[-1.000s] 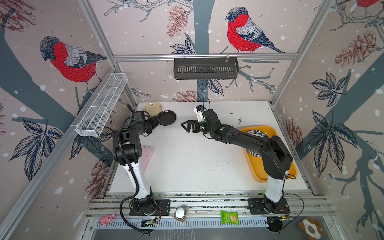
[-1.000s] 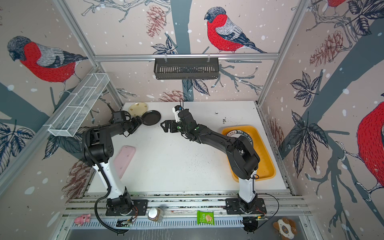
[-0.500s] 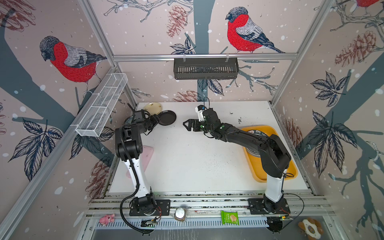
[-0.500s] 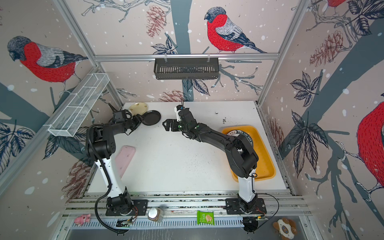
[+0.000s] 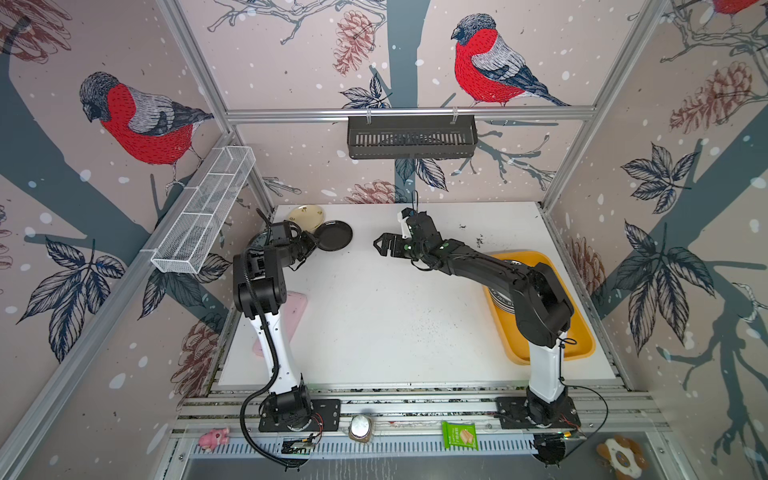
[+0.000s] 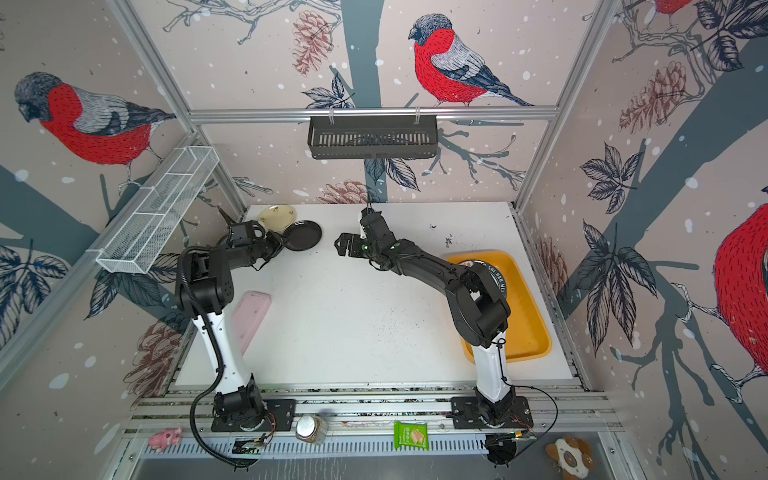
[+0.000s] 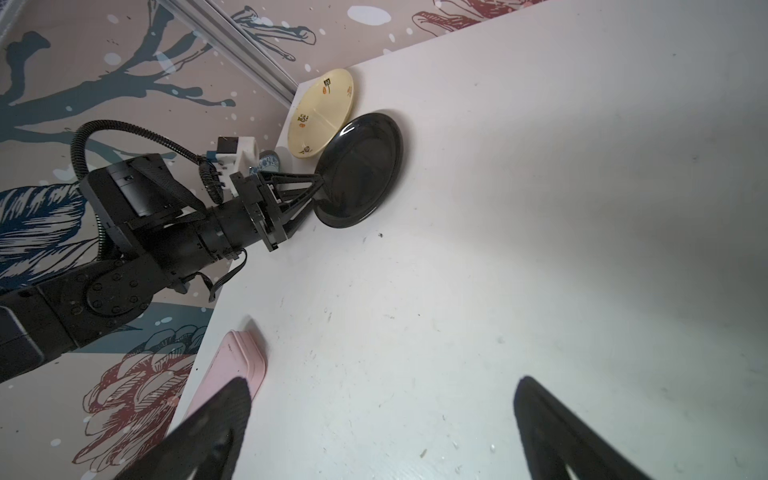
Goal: Place the plates into the plastic bin on the countertop
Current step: 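Grasp and tilt up the black plate with the left gripper while the right approaches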
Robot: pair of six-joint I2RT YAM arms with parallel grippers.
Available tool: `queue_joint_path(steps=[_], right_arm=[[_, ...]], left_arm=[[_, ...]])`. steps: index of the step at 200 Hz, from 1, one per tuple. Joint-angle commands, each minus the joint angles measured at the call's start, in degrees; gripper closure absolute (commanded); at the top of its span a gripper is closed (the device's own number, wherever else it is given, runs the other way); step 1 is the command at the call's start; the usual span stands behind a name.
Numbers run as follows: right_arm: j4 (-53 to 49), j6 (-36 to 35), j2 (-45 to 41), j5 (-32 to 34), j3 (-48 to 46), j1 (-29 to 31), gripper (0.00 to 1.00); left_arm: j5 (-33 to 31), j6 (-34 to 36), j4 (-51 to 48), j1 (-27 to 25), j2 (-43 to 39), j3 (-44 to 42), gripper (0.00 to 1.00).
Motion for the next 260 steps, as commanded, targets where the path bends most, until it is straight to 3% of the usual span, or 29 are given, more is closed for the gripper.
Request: queue_joint_path(steps=[1,27,61,87,162,260], right_arm=[[-2.0,1.9,1.1,-0.5,1.5,-0.3,0.0],[-3.4,1.9,1.6,-0.7,2.2,-0.5,0.0],[-3.4,2.1,1.3,-0.5,1.5,-0.6,0.0],[-3.2,2.1,1.1,-1.0,1.1,-0.5,0.0],[-1.5,1.7,0.5,-2.5,0.5,-0.3,0.0],[3.3,0.8,-3.1,-1.8,-3.2,-1.0,0.0]], left_arm=[[-1.5,-1.0,-5.6,0.1,1.0,-0.2,0.74],[-1.5,-1.5,-5.3,0.0,1.2,-0.5,0.77],[-1.6,-1.8,-5.0,0.0,0.9,-0.8,0.93],[-0.1,-2.5,-3.1,0.0,0.3,-2.0,0.98],[2.7,-4.1,-1.3,0.0,-4.8,-5.1,1.0],[2.8,0.0,-7.5,-2.8,-21.9,-13.1,1.0]])
